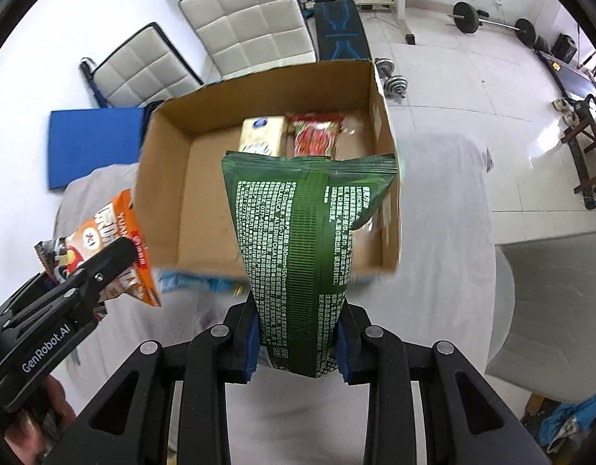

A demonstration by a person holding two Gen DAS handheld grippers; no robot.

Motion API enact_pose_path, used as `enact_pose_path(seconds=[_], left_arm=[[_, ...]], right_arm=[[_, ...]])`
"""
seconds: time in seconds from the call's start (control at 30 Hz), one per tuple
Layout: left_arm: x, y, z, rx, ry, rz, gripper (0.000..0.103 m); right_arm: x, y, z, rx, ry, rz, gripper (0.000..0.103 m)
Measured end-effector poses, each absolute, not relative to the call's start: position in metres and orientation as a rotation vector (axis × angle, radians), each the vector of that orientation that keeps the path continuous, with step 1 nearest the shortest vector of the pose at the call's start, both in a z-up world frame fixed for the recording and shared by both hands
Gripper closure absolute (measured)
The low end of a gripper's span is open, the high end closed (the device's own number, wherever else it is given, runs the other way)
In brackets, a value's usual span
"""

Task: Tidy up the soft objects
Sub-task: 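Lower the panda bag into the box with the left tool while the right tool drops the green bag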

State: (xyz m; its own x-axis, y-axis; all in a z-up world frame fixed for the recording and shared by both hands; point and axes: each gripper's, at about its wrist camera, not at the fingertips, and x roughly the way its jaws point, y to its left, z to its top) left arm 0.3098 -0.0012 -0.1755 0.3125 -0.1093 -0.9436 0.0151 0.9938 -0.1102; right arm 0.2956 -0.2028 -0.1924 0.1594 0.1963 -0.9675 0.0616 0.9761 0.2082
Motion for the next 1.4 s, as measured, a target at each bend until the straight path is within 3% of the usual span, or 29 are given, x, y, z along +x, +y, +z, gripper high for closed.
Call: enact_pose_path(seconds=[0.37, 0.93, 1.0, 1.07, 1.13, 1.3, 1.37, 1.4], left_arm=[[0.404, 0.016, -0.242, -0.032, 1.345, -0.033, 0.047], [0.474, 0.017, -0.313, 0.008, 1.468, -0.056, 0.044], [0.475, 0.019, -0.315, -0.007, 1.490, -0.048, 0.044], [0.475, 0.022, -0.315, -0.035, 1.501, -0.054, 0.043], [0.474, 0.023, -0.311, -0.040, 1.493, -0.056, 0.039], [0.464, 0.027, -0.294, -0.055, 1.469, -0.074, 0.031], [0.456, 0.030, -0.282, -0.058, 1.446, -0.076, 0.013], [0.453, 0.031, -0.277, -0.060, 1.434, -0.078, 0.012]], right_arm=[[0.369, -0.188, -0.273, 0.155, 1.517, 0.021, 0.070], [0.381, -0.164, -0.360, 0.080, 1.670, 0.046, 0.069], [0.380, -0.164, -0.365, 0.089, 1.692, 0.059, 0.066], [0.380, -0.165, -0.364, 0.085, 1.684, 0.053, 0.045], [0.379, -0.166, -0.359, 0.093, 1.669, 0.055, 0.035], [0.380, -0.169, -0.343, 0.100, 1.641, 0.045, 0.032], [0.380, -0.170, -0.336, 0.101, 1.631, 0.048, 0.021], [0.378, -0.170, -0.331, 0.105, 1.620, 0.045, 0.018]])
